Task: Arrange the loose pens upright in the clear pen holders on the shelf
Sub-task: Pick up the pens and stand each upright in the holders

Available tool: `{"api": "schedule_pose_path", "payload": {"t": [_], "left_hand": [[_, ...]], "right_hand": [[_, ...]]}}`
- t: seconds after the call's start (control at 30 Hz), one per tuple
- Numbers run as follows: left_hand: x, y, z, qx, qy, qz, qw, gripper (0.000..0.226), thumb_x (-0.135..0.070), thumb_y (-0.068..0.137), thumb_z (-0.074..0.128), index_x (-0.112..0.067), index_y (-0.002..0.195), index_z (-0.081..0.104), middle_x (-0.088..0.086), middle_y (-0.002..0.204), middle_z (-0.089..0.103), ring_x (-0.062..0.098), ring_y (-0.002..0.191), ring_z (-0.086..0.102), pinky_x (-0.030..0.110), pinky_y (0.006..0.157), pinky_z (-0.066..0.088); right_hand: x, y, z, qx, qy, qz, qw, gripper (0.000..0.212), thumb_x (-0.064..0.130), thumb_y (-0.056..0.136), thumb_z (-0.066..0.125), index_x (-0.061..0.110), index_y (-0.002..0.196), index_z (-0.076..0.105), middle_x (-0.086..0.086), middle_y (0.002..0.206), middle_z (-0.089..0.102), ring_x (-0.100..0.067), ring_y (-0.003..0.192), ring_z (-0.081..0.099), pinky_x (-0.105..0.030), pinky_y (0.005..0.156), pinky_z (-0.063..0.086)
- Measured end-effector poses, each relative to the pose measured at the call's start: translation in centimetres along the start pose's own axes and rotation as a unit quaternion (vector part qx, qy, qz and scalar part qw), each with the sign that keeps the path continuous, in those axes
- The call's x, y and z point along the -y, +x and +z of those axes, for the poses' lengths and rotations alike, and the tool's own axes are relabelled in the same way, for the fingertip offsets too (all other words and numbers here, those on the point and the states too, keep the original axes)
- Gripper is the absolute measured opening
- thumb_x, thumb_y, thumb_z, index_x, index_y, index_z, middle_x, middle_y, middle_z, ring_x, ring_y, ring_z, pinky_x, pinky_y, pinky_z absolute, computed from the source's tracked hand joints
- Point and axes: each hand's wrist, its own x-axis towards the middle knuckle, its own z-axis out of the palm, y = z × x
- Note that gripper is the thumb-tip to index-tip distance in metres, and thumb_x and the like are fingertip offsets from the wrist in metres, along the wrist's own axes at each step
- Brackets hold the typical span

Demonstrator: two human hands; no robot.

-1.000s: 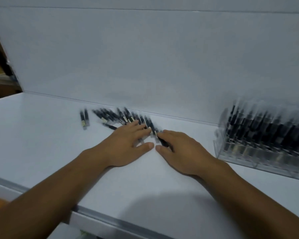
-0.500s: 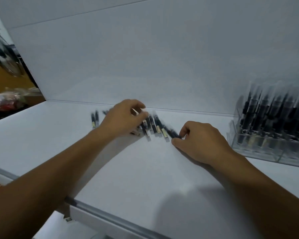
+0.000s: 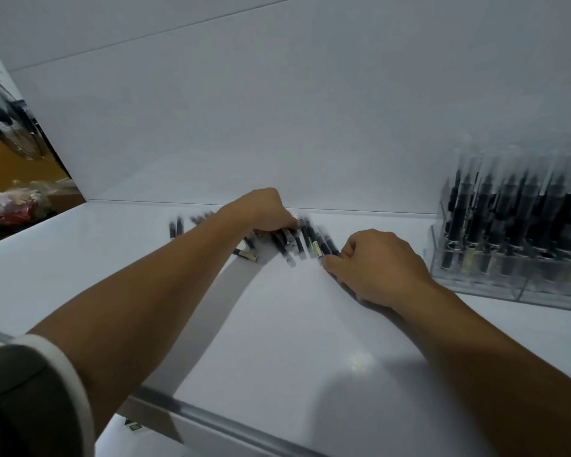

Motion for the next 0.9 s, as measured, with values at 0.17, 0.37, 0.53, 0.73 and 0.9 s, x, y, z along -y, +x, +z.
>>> {"api": "schedule_pose_path", "payload": {"t": [0.17,0.37,0.53,0.73,0.9], "left_hand": [[0.8,0.1,-0.6,0.053,-0.154,-0.042,0.986,0.033,-0.033,0.08,0.075,-0.01,0.067,0.056,0.007,0.066,0.06,0.021,0.058,0.052,0.027,0.059,0.043],[1.8,-0.4,-0.7,0.075,-0.349,-0.062,0.932,0.021,-0.011,0.08,0.076,0.004,0.095,0.069,0.016,0.09,0.073,0.018,0.066,0.067,0.028,0.076,0.059],[2.4,-2.1,-1.5,0.054,-0.404,-0.044,0.912,0.018,-0.012,0.079,0.077,-0.003,0.094,0.07,0.007,0.082,0.075,0.015,0.067,0.071,0.025,0.07,0.06],[2.8,-5.2,-1.2,0.01,-0.497,0.026,0.867,0.015,-0.012,0.086,0.07,-0.005,0.099,0.069,0.009,0.091,0.075,0.015,0.078,0.072,0.018,0.062,0.054],[1.0,-8.8,-1.0,-0.038,-0.559,0.097,0.823,0.019,-0.014,0.084,0.07,-0.006,0.102,0.069,0.01,0.096,0.074,0.02,0.09,0.072,0.024,0.073,0.057]], "right_hand": [[0.0,0.1,-0.1,-0.001,0.024,-0.004,1.0,0.035,0.039,0.087,0.058,0.017,0.061,0.066,0.002,0.061,0.066,-0.022,0.075,0.066,-0.034,0.073,0.053],[-0.1,0.3,0.0,-0.037,0.085,-0.013,0.996,0.034,0.037,0.09,0.057,0.02,0.061,0.053,0.009,0.053,0.057,-0.016,0.069,0.057,-0.028,0.06,0.04],[-0.1,0.5,0.1,-0.07,0.115,-0.023,0.991,0.028,0.038,0.091,0.056,0.019,0.071,0.061,0.012,0.056,0.06,-0.003,0.062,0.055,-0.024,0.054,0.035],[1.4,-0.5,-0.4,-0.124,0.144,-0.051,0.981,0.03,0.045,0.089,0.06,0.023,0.069,0.061,0.01,0.06,0.059,-0.006,0.06,0.055,-0.025,0.054,0.036],[1.7,-1.5,-2.7,-0.126,0.173,-0.077,0.974,0.026,0.046,0.089,0.061,0.03,0.069,0.057,0.013,0.064,0.055,-0.009,0.065,0.053,-0.025,0.062,0.039]]}}
